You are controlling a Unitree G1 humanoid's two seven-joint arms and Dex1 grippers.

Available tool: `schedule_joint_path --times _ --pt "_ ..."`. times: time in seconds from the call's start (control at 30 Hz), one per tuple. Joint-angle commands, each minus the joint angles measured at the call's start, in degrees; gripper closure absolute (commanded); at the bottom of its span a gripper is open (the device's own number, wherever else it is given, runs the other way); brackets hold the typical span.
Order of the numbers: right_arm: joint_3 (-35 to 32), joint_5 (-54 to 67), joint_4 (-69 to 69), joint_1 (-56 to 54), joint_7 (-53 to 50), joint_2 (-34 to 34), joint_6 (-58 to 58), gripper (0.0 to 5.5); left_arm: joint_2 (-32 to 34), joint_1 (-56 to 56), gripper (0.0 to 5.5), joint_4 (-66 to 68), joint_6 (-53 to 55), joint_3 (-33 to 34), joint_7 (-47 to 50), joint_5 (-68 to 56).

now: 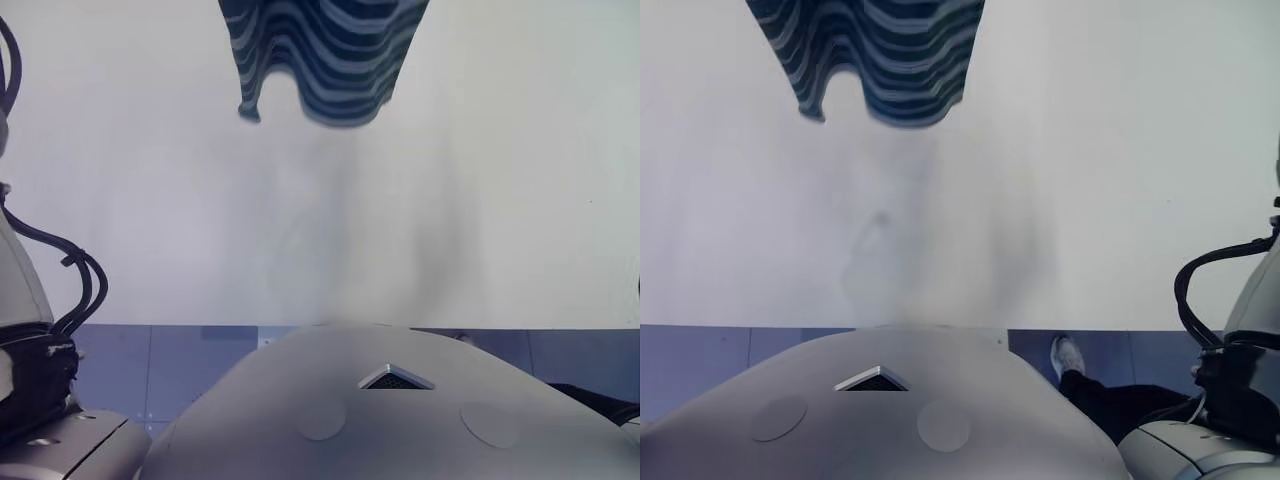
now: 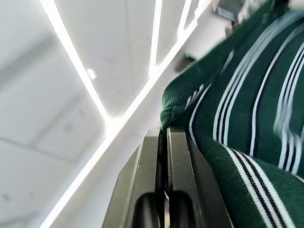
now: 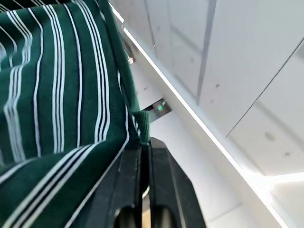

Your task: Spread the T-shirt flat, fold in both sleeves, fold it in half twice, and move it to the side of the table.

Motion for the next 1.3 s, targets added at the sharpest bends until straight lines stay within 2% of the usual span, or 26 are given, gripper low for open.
schedule_joint_path --times 0.03,0.13,0.2,0.33,0.4,0.5,0.6,0.77,0.83,0.9,0.97,1.03,1.1,1.2,1.3 --pt "6.40 -10.13 17.79 -5.66 -7.32 7.41 -7.12 5.50 -5.39 -2.06 5.50 26.14 -8.21 -7.07 2.59 9.32" --pt "13.91 -20.69 28.76 -8.72 -16.77 14.49 -11.63 5.50 -11.43 -1.78 5.50 38.15 -12.34 -11.54 9.84 15.65" --pt "20.14 -30.35 34.43 -11.14 -29.03 17.15 -12.35 5.50 -15.20 -2.78 5.50 43.11 -13.65 -14.57 19.64 20.81" --pt "30.76 -47.16 39.86 -17.18 -57.51 18.50 -8.96 5.50 -18.68 -7.27 5.50 47.12 -13.14 -16.24 38.14 26.62" --pt "34.13 -52.36 41.21 -18.94 -66.19 18.70 -7.24 5.50 -19.08 -8.38 5.50 47.87 -13.38 -17.15 43.64 29.07" --pt "36.86 -56.73 42.84 -20.14 -72.27 19.92 -4.81 5.50 -19.20 -9.04 5.50 48.71 -13.62 -18.16 47.83 31.92" --pt "36.92 -57.94 43.70 -21.35 -74.45 20.85 -3.05 5.50 -19.11 -10.77 5.50 49.10 -13.65 -18.09 50.97 33.35" --pt "36.55 -56.34 42.56 -16.84 -68.38 20.80 -10.63 5.50 -20.34 -6.54 5.50 48.51 -17.57 -18.71 44.92 34.01" --pt "36.37 -54.95 40.79 -12.91 -62.18 19.08 -16.71 5.50 -20.19 -2.80 5.50 47.37 -22.08 -18.66 36.32 32.46" --pt "35.10 -51.18 37.11 -7.79 -50.85 16.04 -24.58 5.50 -18.97 1.46 5.50 45.39 -26.77 -17.84 25.26 29.81" --pt "31.84 -38.69 24.42 2.04 -31.61 12.01 -28.53 5.50 -15.75 7.58 5.50 40.06 -30.86 -17.01 12.45 25.87" --pt "29.99 -25.53 5.42 13.41 -16.85 7.98 -23.61 5.50 -12.02 14.94 5.50 31.07 -31.81 -16.56 0.73 21.44" --pt "29.59 -15.50 -11.49 23.99 -8.65 4.76 -14.68 5.50 -8.53 22.79 5.50 20.68 -29.70 -16.73 -7.75 17.75" --pt "30.37 -3.69 -31.50 40.49 -1.16 -0.82 -2.18 5.50 -4.35 36.46 5.50 2.66 -23.52 -17.74 -17.06 12.31" --pt "32.73 1.93 -40.76 54.11 2.29 -4.17 5.80 5.50 -0.78 50.24 5.50 -14.51 -17.16 -19.96 -23.28 6.33"
